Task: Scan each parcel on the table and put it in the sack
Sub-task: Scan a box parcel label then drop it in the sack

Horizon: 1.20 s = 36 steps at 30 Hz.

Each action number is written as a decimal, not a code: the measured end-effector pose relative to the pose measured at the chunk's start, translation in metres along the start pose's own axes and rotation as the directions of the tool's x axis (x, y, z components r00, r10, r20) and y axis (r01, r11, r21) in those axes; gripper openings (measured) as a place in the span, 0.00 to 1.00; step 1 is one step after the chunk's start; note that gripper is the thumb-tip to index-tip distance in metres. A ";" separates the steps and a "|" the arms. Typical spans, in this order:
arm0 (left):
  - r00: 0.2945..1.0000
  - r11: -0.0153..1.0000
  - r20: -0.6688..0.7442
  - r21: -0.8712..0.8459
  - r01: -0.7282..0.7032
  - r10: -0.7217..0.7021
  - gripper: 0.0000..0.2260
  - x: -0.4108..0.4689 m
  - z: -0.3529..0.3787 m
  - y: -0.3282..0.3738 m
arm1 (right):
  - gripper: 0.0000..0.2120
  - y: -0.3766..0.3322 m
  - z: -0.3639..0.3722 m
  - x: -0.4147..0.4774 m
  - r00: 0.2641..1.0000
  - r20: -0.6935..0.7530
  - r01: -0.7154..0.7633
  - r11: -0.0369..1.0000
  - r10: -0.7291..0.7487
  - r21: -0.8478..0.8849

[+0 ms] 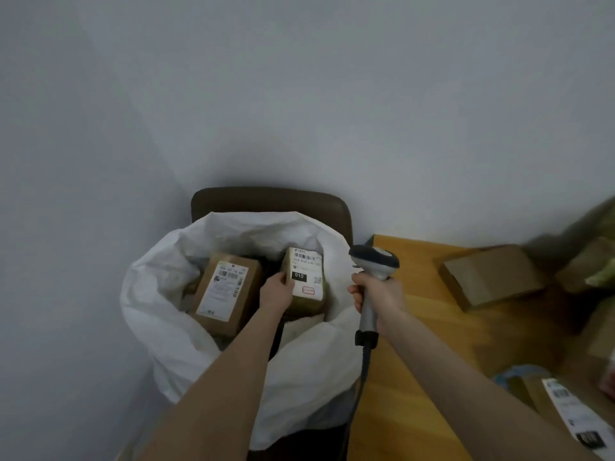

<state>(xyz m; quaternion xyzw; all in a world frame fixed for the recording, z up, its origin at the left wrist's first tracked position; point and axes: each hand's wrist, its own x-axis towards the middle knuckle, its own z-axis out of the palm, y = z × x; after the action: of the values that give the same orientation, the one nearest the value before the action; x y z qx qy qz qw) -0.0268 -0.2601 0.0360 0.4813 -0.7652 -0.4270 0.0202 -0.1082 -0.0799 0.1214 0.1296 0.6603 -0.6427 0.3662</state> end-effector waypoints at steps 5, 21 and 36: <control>1.000 0.989 0.009 0.149 -0.014 0.013 0.16 0.013 0.016 0.012 | 0.02 -0.001 -0.014 0.016 0.998 -0.064 -0.021 1.000 0.022 0.013; 0.820 0.808 0.244 0.175 -0.563 0.518 0.21 -0.092 0.119 0.242 | 0.06 -0.074 -0.172 -0.045 0.911 -0.395 0.202 0.963 -0.119 0.176; 0.773 0.874 0.485 0.034 -0.484 0.409 0.20 -0.268 0.325 0.349 | 0.06 -0.089 -0.484 -0.072 0.832 -0.545 0.262 0.938 -0.101 0.226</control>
<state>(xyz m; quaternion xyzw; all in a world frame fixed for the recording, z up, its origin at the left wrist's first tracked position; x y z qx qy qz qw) -0.2781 0.2081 0.1662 0.1692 -0.8709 -0.4506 -0.0995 -0.2686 0.3858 0.1894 0.2889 0.6422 -0.7049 0.0850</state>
